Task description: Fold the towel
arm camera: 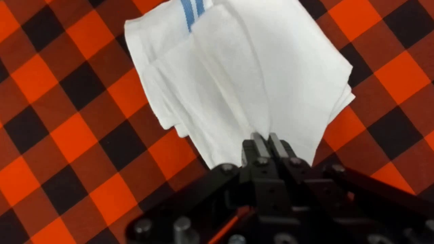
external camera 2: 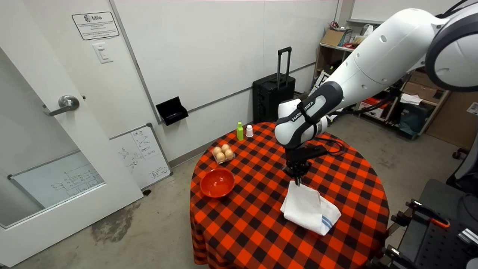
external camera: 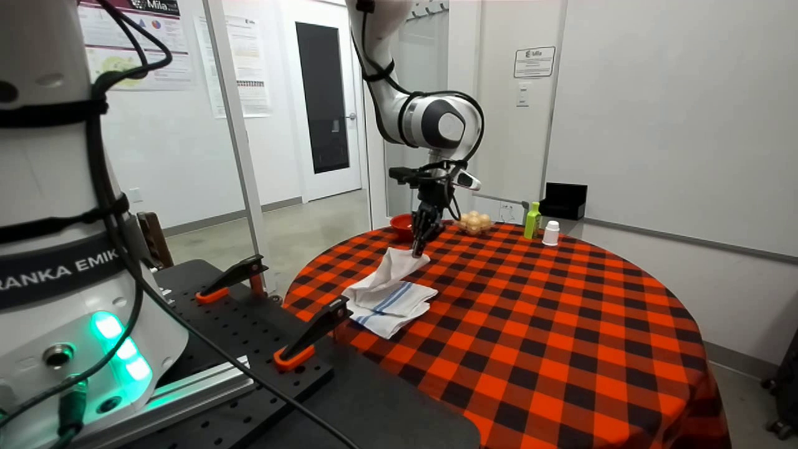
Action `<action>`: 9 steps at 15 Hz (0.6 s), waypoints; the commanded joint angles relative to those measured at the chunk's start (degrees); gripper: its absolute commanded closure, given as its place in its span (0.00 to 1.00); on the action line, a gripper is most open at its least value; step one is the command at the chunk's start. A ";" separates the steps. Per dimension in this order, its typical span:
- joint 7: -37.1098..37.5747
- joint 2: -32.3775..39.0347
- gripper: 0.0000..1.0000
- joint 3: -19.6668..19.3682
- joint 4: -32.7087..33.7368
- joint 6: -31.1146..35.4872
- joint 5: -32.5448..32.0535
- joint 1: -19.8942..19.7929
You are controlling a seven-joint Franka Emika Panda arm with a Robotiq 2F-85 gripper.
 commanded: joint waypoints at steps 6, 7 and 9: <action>-11.52 -2.54 0.70 1.37 -6.75 7.52 -1.12 -5.02; -12.18 -2.86 0.65 1.49 -7.60 8.23 -1.03 -5.38; -13.72 -4.00 0.50 2.04 -9.70 10.17 -0.69 -6.17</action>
